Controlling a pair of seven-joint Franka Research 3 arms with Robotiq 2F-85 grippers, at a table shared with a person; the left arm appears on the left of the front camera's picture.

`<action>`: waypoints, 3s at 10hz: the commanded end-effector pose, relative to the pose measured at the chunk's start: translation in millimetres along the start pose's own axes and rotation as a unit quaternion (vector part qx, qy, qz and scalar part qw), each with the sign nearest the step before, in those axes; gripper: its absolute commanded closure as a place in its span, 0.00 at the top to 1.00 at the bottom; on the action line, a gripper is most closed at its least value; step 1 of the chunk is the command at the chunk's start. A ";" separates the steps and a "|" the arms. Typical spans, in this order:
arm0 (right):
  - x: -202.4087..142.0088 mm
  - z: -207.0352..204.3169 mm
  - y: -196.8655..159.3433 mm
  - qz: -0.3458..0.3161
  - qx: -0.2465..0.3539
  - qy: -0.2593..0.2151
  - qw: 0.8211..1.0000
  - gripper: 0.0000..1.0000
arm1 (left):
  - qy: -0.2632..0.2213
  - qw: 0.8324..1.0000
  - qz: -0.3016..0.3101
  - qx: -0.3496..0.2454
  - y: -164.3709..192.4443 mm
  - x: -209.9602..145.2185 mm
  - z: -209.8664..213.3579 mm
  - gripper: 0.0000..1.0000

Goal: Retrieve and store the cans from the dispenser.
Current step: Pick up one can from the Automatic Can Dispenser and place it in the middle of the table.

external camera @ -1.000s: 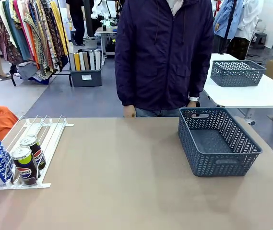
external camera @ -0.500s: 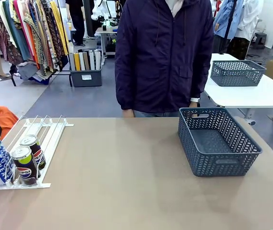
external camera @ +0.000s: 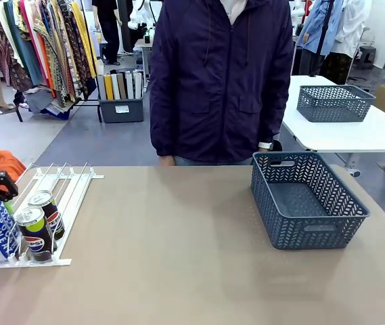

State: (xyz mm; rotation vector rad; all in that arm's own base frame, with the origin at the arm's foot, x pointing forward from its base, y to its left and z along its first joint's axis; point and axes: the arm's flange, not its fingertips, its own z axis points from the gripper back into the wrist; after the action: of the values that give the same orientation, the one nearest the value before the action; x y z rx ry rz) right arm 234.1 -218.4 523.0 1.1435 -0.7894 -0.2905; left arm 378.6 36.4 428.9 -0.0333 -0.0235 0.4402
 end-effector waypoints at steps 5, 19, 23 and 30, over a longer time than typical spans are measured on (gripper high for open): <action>3.3 -1.4 1.1 0.014 0.010 -0.009 1.000 1.00 | 0.000 1.000 0.008 -0.001 -0.7 16.4 -14.3 1.00; 3.3 -1.4 1.1 0.014 0.010 -0.009 1.000 1.00 | -0.018 1.000 -0.010 -0.002 0.4 11.4 -0.1 0.00; 3.3 -1.4 1.1 0.014 0.010 -0.009 1.000 1.00 | -0.097 0.987 -0.124 -0.020 11.5 -33.9 121.0 0.00; 3.3 -1.4 1.1 0.014 0.010 -0.009 1.000 1.00 | -0.165 0.963 -0.207 -0.047 42.7 -66.5 197.1 0.00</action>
State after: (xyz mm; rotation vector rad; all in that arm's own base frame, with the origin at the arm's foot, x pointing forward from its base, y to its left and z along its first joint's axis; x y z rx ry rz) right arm 234.2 -218.6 522.7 1.1429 -0.7886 -0.2896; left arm 294.7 63.0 613.4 -0.0646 -0.3548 0.0379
